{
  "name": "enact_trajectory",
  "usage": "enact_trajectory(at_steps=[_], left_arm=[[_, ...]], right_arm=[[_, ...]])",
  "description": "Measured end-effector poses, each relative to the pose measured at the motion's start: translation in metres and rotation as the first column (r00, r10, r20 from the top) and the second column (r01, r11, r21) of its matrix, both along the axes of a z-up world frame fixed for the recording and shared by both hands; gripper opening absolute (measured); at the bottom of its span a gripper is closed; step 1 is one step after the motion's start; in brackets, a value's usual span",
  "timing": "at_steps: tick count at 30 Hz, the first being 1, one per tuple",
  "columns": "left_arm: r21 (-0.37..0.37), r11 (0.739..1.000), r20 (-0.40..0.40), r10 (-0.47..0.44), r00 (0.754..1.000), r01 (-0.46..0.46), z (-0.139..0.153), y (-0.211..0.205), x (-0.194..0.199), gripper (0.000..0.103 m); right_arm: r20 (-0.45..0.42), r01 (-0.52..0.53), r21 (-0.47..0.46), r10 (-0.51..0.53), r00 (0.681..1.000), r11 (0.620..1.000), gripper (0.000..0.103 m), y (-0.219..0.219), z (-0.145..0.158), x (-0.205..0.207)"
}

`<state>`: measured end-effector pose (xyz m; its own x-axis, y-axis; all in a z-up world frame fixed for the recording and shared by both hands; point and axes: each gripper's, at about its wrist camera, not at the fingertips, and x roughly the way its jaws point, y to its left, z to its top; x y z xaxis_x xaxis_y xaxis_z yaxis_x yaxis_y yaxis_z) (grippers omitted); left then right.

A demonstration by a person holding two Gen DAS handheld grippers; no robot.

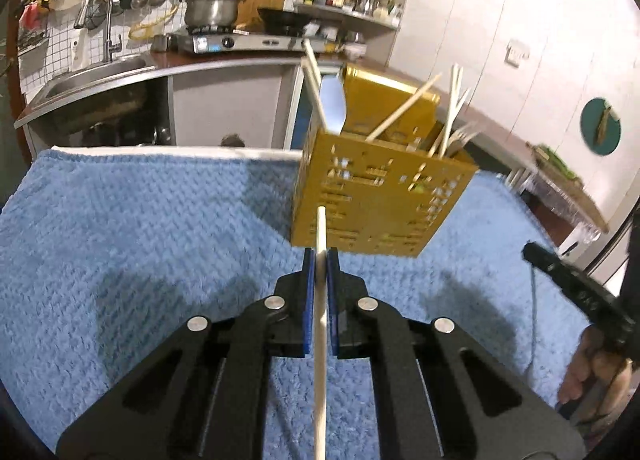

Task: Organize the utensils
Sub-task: 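Raise the held chopstick with the left gripper above the yellow holder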

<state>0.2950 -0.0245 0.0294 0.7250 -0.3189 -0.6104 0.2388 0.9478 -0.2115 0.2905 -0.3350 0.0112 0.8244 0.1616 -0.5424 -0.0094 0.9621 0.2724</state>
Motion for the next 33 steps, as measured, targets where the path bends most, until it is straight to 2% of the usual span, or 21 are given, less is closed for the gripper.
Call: enact_trajectory(at_steps=[3,5,11,19,24,29,33], left_arm=[[-0.005,1.0,0.067,0.007,0.998,-0.007,0.014,0.002,-0.012,0.005],[0.012,1.0,0.121,0.007,0.993,-0.009,0.023,0.0,-0.019,0.005],[0.003,1.0,0.146,-0.008,0.989,0.007,0.028,-0.002,-0.024,0.005],[-0.016,1.0,0.137,-0.017,0.99,0.019,0.033,0.002,-0.026,0.005],[-0.016,0.999,0.147,-0.027,0.989,0.029,0.043,0.004,-0.027,0.005],[-0.021,0.999,0.214,-0.021,0.977,0.026,0.064,0.003,-0.028,0.005],[-0.038,0.999,0.264,-0.006,0.964,0.016,0.082,0.001,-0.023,0.005]], right_arm=[[0.057,-0.007,0.028,0.005,0.998,1.0,0.01,0.0,0.004,-0.008],[0.101,0.001,0.014,-0.003,0.995,1.0,0.01,0.002,0.008,-0.014],[0.172,0.001,-0.018,0.002,0.985,1.0,0.01,0.011,0.012,-0.027],[0.129,-0.002,-0.025,0.005,0.992,1.0,0.01,0.012,0.02,-0.029],[0.098,-0.007,0.005,0.006,0.995,1.0,0.01,0.01,0.025,-0.027],[0.186,-0.037,0.012,0.034,0.982,0.999,0.01,0.015,0.041,-0.024],[0.284,-0.036,0.008,0.033,0.958,0.999,0.01,0.018,0.058,-0.015]])
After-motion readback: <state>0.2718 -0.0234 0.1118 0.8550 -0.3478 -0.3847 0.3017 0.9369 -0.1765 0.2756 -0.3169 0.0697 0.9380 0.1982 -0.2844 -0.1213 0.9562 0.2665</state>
